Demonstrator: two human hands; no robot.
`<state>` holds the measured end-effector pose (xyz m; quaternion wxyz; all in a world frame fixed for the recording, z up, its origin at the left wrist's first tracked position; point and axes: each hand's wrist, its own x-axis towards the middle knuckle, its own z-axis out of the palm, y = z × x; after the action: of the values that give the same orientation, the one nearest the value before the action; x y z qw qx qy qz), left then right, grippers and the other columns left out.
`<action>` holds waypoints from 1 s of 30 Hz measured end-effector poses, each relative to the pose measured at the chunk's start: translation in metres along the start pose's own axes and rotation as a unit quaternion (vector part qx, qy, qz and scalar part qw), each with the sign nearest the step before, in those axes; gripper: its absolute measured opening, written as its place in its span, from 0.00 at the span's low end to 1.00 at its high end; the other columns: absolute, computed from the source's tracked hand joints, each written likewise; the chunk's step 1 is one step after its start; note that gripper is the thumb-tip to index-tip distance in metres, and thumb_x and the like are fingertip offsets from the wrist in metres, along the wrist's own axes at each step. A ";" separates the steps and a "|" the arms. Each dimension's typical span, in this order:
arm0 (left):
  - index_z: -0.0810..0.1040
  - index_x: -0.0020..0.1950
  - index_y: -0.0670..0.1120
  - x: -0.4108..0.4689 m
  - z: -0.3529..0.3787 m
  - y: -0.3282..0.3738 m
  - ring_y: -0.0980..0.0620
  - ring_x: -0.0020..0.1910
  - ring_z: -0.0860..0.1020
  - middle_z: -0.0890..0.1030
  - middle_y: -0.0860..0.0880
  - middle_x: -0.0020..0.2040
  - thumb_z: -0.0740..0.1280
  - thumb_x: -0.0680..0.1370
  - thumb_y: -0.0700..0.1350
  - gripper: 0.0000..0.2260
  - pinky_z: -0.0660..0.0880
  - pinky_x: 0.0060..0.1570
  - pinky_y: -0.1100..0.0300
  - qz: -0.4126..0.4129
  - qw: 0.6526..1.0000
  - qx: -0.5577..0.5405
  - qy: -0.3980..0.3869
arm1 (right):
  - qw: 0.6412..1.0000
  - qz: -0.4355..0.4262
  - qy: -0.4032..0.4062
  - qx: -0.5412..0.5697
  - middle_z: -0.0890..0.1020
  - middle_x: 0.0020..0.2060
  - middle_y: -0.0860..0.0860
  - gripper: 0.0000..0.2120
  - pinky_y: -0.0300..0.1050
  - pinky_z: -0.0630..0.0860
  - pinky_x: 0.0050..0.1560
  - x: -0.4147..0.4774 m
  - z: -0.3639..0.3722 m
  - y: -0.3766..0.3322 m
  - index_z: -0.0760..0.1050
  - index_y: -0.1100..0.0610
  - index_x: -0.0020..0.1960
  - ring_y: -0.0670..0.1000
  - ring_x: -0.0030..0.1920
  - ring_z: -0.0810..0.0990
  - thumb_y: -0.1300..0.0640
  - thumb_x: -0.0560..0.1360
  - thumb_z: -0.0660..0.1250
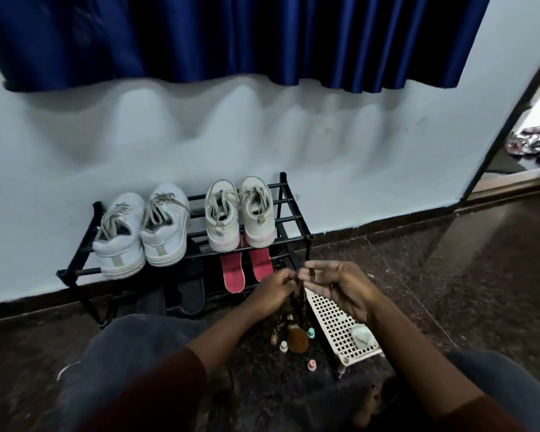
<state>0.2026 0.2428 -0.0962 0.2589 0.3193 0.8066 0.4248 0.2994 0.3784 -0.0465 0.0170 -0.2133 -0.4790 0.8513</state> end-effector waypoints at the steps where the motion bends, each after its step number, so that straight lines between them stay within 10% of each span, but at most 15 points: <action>1: 0.76 0.53 0.47 -0.003 -0.002 0.000 0.54 0.43 0.75 0.78 0.51 0.42 0.59 0.81 0.45 0.07 0.67 0.40 0.64 -0.006 1.000 -0.006 -0.012 | 1.000 -0.020 0.018 -0.011 0.82 0.45 0.63 0.09 0.42 0.81 0.45 -0.001 0.003 -0.001 0.74 0.70 0.53 0.53 0.43 0.84 0.74 0.74 0.59; 5: 0.77 0.48 0.50 -0.004 -0.009 0.001 0.57 0.34 0.72 0.74 0.52 0.35 0.56 0.82 0.49 0.11 0.64 0.36 0.64 -0.010 0.999 0.035 -0.010 | 0.981 -0.095 0.162 -0.055 0.75 0.30 0.56 0.05 0.36 0.72 0.25 0.011 0.003 -0.003 0.76 0.64 0.40 0.47 0.26 0.73 0.67 0.75 0.65; 15: 0.76 0.49 0.45 0.021 -0.030 -0.012 0.57 0.36 0.71 0.73 0.55 0.36 0.58 0.81 0.45 0.08 0.64 0.36 0.63 -0.104 0.995 0.002 0.012 | 0.914 -0.096 0.338 0.203 0.79 0.22 0.46 0.14 0.34 0.72 0.26 0.041 -0.071 -0.015 0.70 0.55 0.40 0.41 0.23 0.77 0.69 0.79 0.55; 23: 0.79 0.47 0.47 0.038 -0.035 0.017 0.54 0.43 0.76 0.81 0.49 0.47 0.61 0.80 0.48 0.09 0.68 0.42 0.63 -0.026 0.997 0.063 0.019 | 0.894 -0.201 0.172 -0.361 0.84 0.37 0.53 0.08 0.38 0.77 0.40 0.039 -0.010 -0.008 0.82 0.57 0.50 0.48 0.35 0.80 0.61 0.71 0.70; 30: 0.76 0.43 0.49 0.045 -0.033 0.030 0.61 0.32 0.69 0.73 0.56 0.33 0.63 0.79 0.46 0.06 0.63 0.32 0.67 -0.003 0.998 0.054 0.023 | 0.932 -0.153 0.147 -0.293 0.82 0.31 0.61 0.05 0.40 0.74 0.31 0.053 0.009 0.006 0.82 0.60 0.47 0.52 0.28 0.76 0.61 0.72 0.70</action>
<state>0.1588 0.2717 -0.0610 0.2236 0.3204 0.8350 0.3874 0.2487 0.3803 -0.0664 0.1536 -0.2556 -0.7264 0.6192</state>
